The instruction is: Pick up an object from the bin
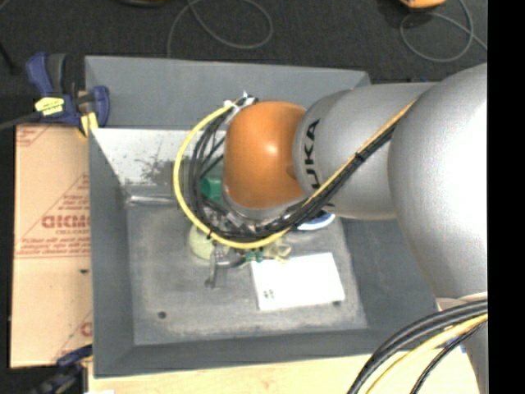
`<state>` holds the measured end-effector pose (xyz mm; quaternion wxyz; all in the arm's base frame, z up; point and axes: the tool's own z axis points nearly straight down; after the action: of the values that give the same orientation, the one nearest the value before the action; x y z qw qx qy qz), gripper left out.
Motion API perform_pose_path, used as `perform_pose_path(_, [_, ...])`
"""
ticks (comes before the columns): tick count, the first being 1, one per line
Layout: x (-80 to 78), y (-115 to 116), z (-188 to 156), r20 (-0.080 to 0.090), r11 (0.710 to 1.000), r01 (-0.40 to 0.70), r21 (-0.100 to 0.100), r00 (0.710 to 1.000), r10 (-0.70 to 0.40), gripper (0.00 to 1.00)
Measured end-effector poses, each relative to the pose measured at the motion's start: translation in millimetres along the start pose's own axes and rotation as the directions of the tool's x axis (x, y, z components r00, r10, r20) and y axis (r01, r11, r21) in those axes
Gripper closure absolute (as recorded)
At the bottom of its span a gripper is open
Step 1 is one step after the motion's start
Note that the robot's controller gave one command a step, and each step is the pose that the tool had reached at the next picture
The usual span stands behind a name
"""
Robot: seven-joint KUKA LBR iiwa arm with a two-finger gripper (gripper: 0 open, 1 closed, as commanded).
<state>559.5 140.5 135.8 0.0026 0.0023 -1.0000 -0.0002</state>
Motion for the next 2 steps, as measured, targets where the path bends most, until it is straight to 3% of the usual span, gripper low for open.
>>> perform_pose_path(1, [-2.0,-1,-5,0.008,1.000,-0.004,-0.001,1.000,0.004,0.00])
perform_pose_path(2, [-43.6,-4,22,0.016,0.986,0.166,0.000,0.986,-0.166,0.00])
